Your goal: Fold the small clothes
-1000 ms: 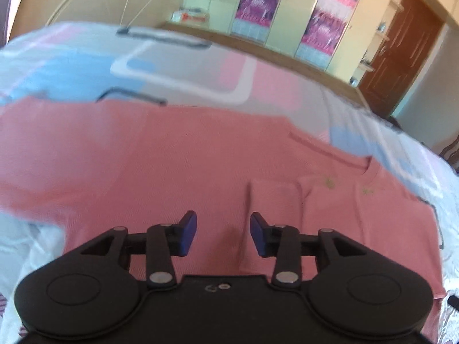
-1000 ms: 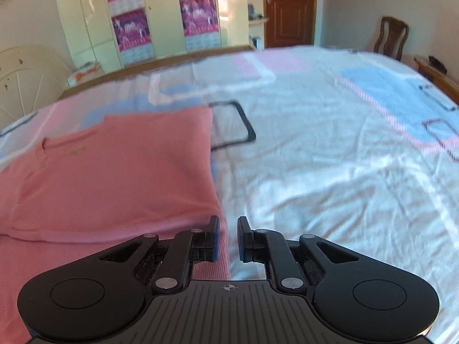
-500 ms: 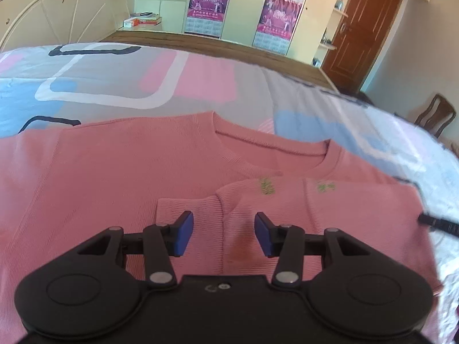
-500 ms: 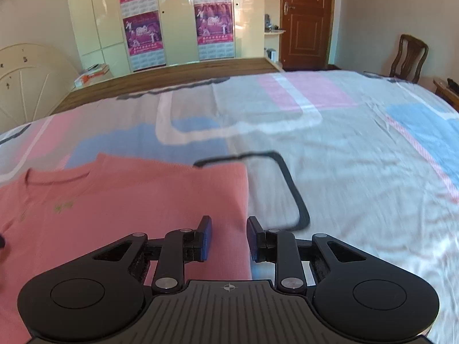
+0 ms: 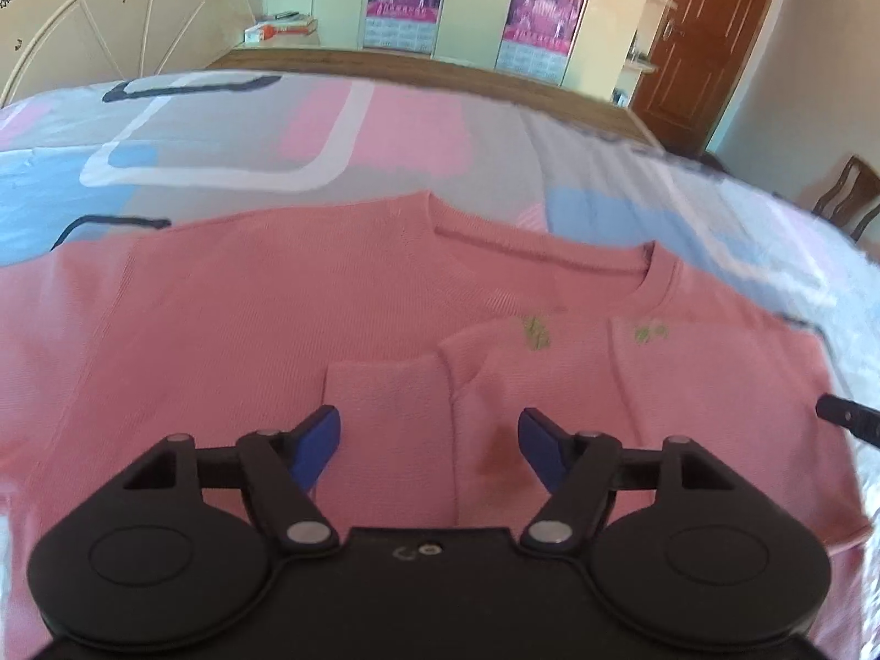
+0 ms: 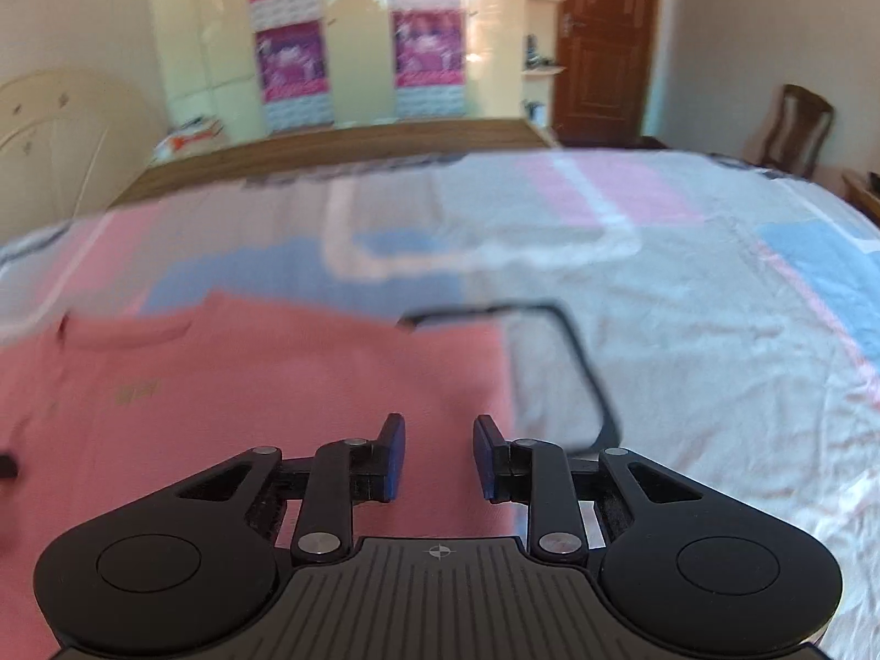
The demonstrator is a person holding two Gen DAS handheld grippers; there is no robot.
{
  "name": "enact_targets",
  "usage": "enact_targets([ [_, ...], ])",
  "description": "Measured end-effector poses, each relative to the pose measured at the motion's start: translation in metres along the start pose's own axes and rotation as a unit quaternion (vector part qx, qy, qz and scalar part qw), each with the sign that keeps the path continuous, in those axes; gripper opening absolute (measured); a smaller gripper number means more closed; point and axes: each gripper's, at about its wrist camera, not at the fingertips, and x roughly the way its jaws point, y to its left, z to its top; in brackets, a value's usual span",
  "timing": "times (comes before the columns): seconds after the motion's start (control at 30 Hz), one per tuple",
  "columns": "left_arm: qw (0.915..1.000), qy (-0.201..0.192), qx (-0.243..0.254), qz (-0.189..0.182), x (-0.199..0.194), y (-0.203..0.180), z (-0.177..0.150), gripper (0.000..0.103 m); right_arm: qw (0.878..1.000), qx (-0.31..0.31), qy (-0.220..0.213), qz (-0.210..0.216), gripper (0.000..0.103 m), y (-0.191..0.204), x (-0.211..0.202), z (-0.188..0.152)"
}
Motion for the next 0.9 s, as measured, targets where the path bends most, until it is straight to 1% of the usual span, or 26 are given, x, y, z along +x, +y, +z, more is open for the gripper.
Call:
enact_targets([
  [0.07,0.9999,0.009,0.003,0.012,0.000,0.002,-0.003,0.069,1.000,-0.017,0.017,-0.012,0.027,0.001,0.003,-0.012],
  [0.13,0.9997,0.019,-0.004,0.013,-0.004,0.006,-0.005,0.069,1.000,-0.016,0.017,-0.013,0.027,0.001,-0.004,-0.016],
  [0.23,0.9996,0.019,-0.010,0.018,-0.020,0.011,-0.010,0.070,1.000,-0.005,0.012,0.015,0.027,0.002,-0.024,-0.016],
  [0.33,0.9991,0.016,-0.002,0.040,-0.037,0.013,-0.016,0.070,0.999,-0.019,0.002,0.046,0.029,0.017,-0.041,-0.017],
  [0.37,0.9989,0.015,-0.001,0.045,-0.043,0.016,-0.018,0.070,0.998,-0.022,0.000,0.057,0.032,0.025,-0.046,-0.017],
  [0.4,0.9987,0.014,-0.004,0.048,-0.049,0.019,-0.020,0.070,0.997,-0.022,0.000,0.070,0.040,0.031,-0.051,-0.018],
  [0.47,0.9984,0.010,-0.015,0.054,-0.062,0.029,-0.026,0.071,0.995,-0.024,-0.004,0.101,0.049,0.047,-0.062,-0.019],
  [0.57,0.9971,0.002,-0.036,0.067,-0.081,0.050,-0.034,0.074,0.990,-0.050,-0.017,0.133,0.050,0.078,-0.080,-0.023],
  [0.7,0.9946,-0.007,-0.067,0.079,-0.101,0.090,-0.043,0.075,0.984,-0.072,-0.026,0.162,0.050,0.123,-0.099,-0.031],
  [0.8,0.9921,-0.009,-0.091,0.086,-0.111,0.126,-0.049,0.075,0.982,-0.082,-0.028,0.169,0.050,0.152,-0.108,-0.039],
  [0.9,0.9884,-0.009,-0.117,0.097,-0.119,0.166,-0.054,0.075,0.981,-0.085,-0.019,0.172,0.050,0.181,-0.112,-0.046],
])
